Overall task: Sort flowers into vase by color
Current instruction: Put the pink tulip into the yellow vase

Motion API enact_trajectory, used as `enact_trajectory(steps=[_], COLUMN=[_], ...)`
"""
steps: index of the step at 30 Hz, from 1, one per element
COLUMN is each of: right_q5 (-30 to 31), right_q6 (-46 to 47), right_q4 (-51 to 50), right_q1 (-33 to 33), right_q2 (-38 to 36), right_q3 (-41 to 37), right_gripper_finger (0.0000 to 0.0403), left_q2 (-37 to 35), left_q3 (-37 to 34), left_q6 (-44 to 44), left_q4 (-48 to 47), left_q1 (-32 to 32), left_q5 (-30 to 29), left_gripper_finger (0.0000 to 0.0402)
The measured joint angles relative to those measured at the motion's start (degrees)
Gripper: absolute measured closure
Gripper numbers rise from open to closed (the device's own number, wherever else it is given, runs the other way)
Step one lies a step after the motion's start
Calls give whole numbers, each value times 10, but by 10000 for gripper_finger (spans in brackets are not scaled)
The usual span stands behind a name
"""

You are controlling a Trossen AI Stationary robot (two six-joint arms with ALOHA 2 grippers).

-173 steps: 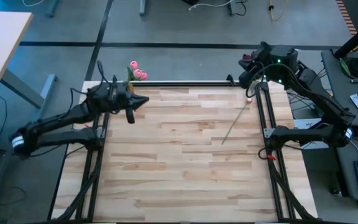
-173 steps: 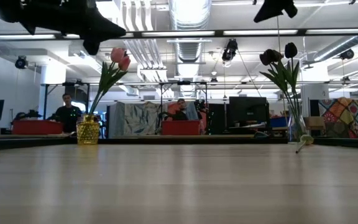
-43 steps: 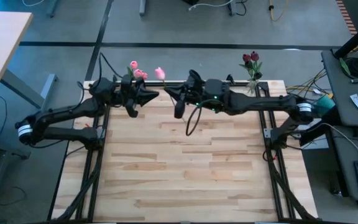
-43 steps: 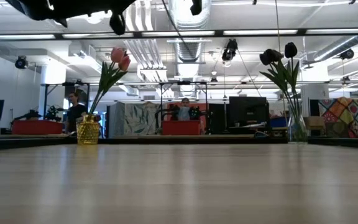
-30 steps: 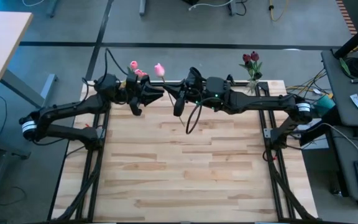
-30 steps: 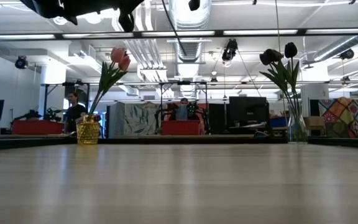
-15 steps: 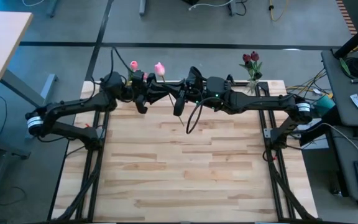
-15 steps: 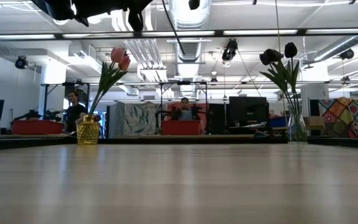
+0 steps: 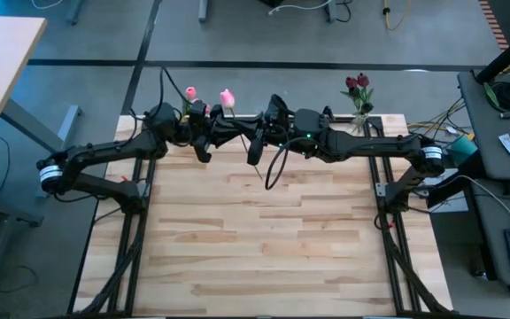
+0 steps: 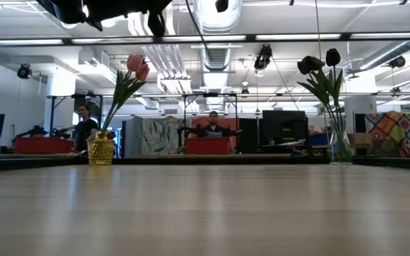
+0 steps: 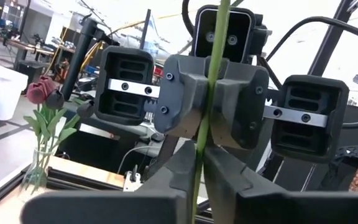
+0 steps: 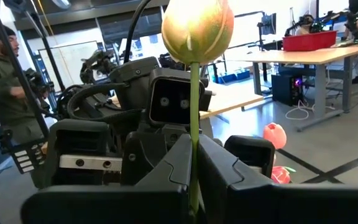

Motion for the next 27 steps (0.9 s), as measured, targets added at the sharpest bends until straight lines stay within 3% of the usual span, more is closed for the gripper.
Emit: enact_trajectory(steps=[7, 13, 19, 23, 27], right_q5=[0, 0, 0, 13, 29], right_q6=[10, 20, 9, -12, -42], right_q4=[-7, -18, -38, -70, -106], right_q1=[0, 0, 0, -2, -3], right_q2=[0, -2, -22, -44, -63], right_q3=[0, 0, 0, 0, 0], right_gripper_finger=[361, 293, 236, 230, 258], left_q2=[-1, -6, -51, -104, -166], left_q3=[0, 0, 0, 0, 0], left_q6=[9, 28, 90, 140, 180], left_q4=[-2, -15, -112, -193, -281], left_q1=[0, 2, 9, 18, 30], left_q5=[-12, -30, -76, -127, -205], left_gripper_finger=[399, 401, 401, 401, 401])
